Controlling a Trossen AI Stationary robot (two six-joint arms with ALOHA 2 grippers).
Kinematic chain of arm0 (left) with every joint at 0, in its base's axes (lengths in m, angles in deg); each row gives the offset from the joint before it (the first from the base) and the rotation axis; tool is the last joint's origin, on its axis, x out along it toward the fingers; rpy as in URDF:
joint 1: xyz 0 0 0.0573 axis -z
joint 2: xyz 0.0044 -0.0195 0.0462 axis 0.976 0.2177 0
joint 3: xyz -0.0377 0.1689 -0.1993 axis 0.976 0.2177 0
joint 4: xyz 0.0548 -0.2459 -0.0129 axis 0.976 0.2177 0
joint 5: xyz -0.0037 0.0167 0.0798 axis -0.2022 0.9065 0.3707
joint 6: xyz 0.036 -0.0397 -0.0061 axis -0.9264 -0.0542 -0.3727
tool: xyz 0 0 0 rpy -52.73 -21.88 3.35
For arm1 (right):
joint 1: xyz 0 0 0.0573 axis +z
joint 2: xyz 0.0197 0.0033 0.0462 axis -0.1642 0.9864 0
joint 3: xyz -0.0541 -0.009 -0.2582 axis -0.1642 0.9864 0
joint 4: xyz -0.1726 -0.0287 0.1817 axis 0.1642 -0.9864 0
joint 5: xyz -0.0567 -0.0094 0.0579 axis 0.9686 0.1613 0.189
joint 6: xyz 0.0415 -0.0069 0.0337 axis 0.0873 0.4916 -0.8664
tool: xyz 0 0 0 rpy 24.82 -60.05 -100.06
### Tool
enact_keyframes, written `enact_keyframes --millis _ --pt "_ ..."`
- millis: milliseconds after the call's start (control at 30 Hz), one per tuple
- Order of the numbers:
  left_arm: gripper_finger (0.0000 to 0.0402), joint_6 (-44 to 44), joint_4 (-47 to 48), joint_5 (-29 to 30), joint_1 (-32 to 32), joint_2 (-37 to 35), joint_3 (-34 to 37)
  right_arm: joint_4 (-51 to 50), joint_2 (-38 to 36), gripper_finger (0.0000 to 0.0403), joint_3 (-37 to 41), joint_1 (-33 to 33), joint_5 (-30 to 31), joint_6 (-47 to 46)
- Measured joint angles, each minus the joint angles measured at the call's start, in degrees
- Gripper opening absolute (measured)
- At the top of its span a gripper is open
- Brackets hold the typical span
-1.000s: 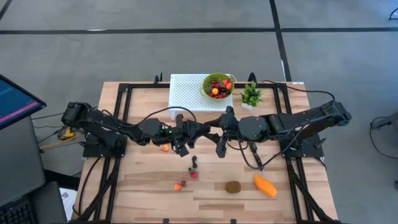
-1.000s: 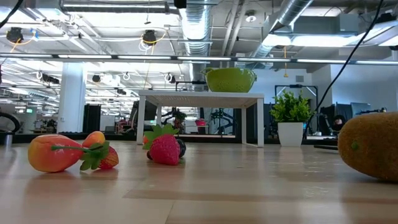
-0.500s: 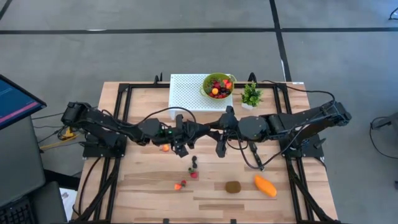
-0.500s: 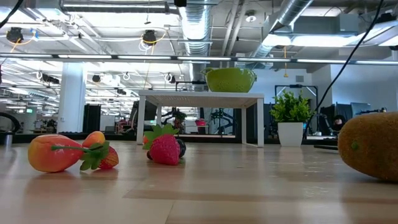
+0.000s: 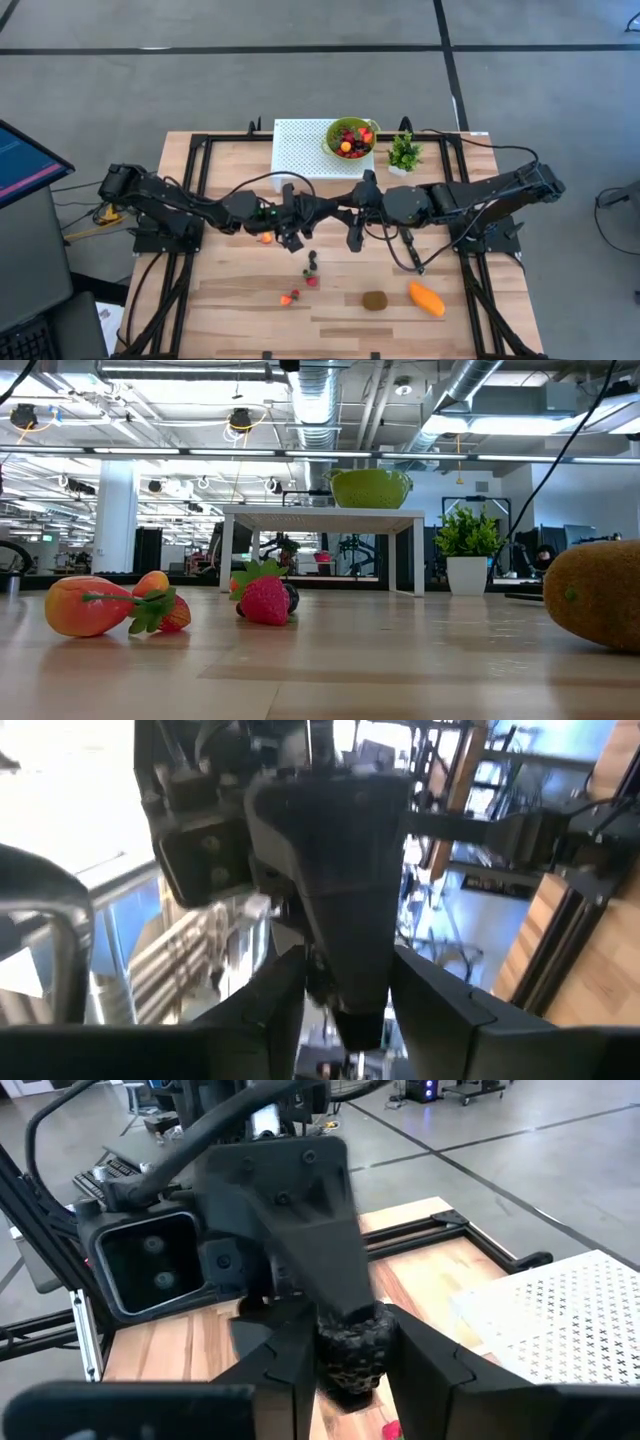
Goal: Pick & Place Fruit
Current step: Put the black raspberry into the green strainer bowl
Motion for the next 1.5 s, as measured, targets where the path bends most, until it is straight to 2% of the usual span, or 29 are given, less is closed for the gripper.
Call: enact_keyframes --millis 300,367,467,533,633,900,1100,1267,1500 --pt "0.0236 1.2 0.0 5.5 0.2 0.0 0.0 0.0 0.0 0.0101 0.0 -0.7 -0.2 0.0" --pt "0.0252 1.6 -0.1 9.2 0.3 0.0 0.0 -0.4 0.0 0.0099 0.0 -1.8 0.0 0.0" --pt "0.0266 1.7 -0.1 18.2 0.2 -0.3 0.0 -2.6 -0.2 0.0097 0.0 -5.0 0.5 0.0" --pt "0.0268 1.9 -0.7 24.5 0.0 -0.7 0.0 -4.4 -0.2 0.0099 0.0 -8.2 0.7 0.0" --pt "0.0266 3.6 -0.3 29.9 -0.2 -1.5 0.0 -6.1 -0.2 0.0102 0.0 -13.5 0.9 0.0" --pt "0.0247 9.1 -0.5 30.4 -0.2 -3.7 0.0 -9.7 0.0 0.0102 0.0 -27.6 -4.3 0.0" --pt "0.0236 11.6 -0.6 29.6 -0.2 -4.4 0.0 -15.5 0.0 0.0102 0.0 -35.2 -9.0 0.0" --pt "0.0228 12.1 -0.5 29.6 -0.2 -4.4 0.0 -19.5 0.0 0.0102 0.0 -38.0 -11.0 0.0" --pt "0.0221 12.1 -0.5 29.6 -0.2 -4.4 0.0 -19.9 0.9 0.0102 0.0 -38.6 -13.0 0.0"
